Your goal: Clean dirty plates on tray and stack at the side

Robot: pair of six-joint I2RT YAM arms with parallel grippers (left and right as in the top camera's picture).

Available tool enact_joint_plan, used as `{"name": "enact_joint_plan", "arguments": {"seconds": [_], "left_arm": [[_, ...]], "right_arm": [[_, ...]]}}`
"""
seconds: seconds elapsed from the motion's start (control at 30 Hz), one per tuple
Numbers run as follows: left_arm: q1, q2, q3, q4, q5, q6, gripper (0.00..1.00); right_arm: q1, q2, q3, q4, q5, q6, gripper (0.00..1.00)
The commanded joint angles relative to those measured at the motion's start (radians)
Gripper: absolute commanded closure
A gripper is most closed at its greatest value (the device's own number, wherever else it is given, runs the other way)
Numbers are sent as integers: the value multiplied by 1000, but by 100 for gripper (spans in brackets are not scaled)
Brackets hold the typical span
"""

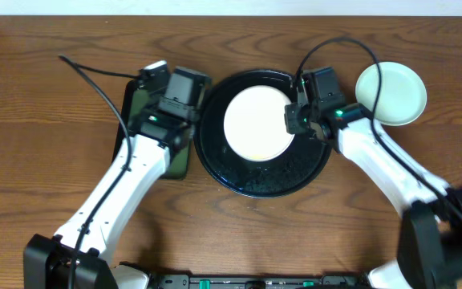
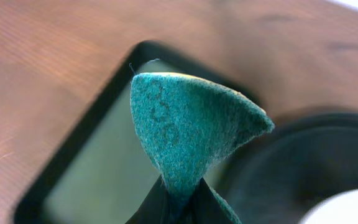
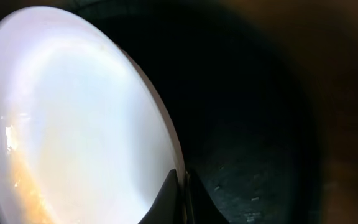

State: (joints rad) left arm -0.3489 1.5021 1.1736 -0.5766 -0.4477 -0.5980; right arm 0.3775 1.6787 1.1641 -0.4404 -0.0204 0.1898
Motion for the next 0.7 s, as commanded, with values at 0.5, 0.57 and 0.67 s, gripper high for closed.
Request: {"name": "enact_joint_plan", "arguments": {"seconds": [0.5, 0.57, 0.67], "left_arm": [[324, 8, -7, -100, 122, 22, 92], [324, 10, -8, -100, 122, 22, 92], [324, 17, -9, -99, 124, 22, 92]], "right_arm": [[385, -193, 26, 409, 913, -1228, 99], [399, -193, 26, 472, 928, -1329, 99], [417, -193, 26, 559, 952, -1456, 99]]}}
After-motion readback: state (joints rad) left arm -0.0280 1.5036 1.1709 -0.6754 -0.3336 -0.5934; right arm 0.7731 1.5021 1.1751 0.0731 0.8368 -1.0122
